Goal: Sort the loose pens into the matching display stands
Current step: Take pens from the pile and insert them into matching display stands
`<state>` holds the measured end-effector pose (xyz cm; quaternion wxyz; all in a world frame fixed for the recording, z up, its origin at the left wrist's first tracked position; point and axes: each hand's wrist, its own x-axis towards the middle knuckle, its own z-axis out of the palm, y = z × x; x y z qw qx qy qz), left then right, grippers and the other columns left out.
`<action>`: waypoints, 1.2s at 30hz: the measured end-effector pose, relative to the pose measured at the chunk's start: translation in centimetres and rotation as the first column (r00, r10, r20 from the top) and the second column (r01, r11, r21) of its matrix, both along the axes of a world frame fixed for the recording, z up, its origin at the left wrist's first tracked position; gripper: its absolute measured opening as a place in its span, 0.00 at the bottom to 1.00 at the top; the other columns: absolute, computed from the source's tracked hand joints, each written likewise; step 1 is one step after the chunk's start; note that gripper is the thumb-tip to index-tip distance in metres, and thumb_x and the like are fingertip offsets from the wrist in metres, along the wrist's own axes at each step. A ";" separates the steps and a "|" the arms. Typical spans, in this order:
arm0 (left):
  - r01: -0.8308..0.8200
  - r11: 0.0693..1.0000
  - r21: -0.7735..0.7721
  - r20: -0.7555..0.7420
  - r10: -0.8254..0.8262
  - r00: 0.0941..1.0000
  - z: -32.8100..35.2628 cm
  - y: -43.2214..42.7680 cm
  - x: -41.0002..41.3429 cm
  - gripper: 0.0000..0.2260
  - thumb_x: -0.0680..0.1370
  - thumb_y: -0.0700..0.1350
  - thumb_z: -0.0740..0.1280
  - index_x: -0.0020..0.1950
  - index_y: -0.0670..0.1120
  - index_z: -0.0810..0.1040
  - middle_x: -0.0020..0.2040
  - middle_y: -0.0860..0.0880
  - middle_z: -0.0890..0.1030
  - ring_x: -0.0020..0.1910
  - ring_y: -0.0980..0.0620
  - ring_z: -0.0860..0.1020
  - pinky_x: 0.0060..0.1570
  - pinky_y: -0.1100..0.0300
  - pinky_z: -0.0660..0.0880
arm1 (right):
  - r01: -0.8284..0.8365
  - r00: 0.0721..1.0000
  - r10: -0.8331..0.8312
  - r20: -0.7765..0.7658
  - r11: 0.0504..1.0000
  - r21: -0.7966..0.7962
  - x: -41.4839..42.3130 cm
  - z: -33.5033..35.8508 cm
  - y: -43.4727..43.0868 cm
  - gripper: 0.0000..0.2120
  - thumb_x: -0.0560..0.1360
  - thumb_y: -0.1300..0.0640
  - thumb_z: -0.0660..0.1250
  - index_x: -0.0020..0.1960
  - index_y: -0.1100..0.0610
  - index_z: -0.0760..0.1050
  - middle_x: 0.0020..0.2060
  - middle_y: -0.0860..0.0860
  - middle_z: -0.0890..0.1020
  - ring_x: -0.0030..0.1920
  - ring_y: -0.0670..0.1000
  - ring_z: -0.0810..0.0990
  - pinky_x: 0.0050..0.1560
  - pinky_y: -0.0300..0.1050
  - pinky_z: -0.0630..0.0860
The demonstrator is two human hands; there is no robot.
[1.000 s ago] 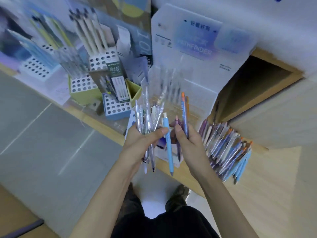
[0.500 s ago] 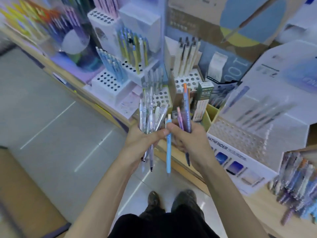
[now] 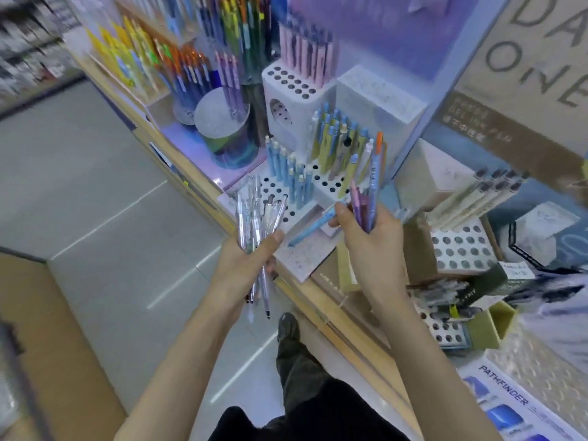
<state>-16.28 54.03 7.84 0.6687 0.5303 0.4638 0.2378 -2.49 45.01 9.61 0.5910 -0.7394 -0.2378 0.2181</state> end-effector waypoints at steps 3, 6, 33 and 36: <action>-0.006 1.000 0.029 -0.042 0.007 0.999 0.1 3.5 0.1 0.08 0.76 0.43 0.69 0.40 0.42 0.73 0.24 0.54 0.70 0.23 0.56 0.68 0.26 0.66 0.66 | 0.046 0.999 -0.046 0.029 0.999 -0.008 0.5 -0.9 3.7 0.07 0.77 0.55 0.66 0.42 0.45 0.74 0.34 0.45 0.82 0.34 0.39 0.77 0.36 0.31 0.69; -0.007 0.999 0.041 -0.040 0.009 0.999 0.3 6.4 0.7 0.09 0.76 0.42 0.69 0.38 0.44 0.71 0.24 0.52 0.70 0.23 0.56 0.68 0.25 0.67 0.66 | 0.068 0.997 -0.067 0.037 0.997 -0.028 0.3 -1.7 6.1 0.11 0.77 0.54 0.66 0.42 0.39 0.70 0.37 0.50 0.83 0.40 0.46 0.79 0.39 0.35 0.71; 0.673 0.737 0.054 0.041 -0.675 0.736 0.7 24.6 3.3 0.06 0.75 0.43 0.69 0.43 0.43 0.74 0.25 0.53 0.71 0.25 0.56 0.69 0.31 0.67 0.70 | 0.695 0.655 -0.589 0.473 0.715 -0.070 -6.0 -5.8 16.1 0.08 0.77 0.58 0.66 0.49 0.64 0.78 0.29 0.61 0.78 0.30 0.61 0.76 0.32 0.53 0.72; 0.698 0.714 0.054 0.021 -0.700 0.714 0.6 25.4 3.5 0.08 0.75 0.45 0.69 0.41 0.43 0.73 0.26 0.50 0.71 0.26 0.55 0.70 0.35 0.67 0.72 | 0.700 0.651 -0.595 0.472 0.711 -0.069 -6.1 -6.2 16.6 0.06 0.76 0.60 0.66 0.44 0.64 0.77 0.25 0.54 0.72 0.26 0.50 0.68 0.28 0.38 0.64</action>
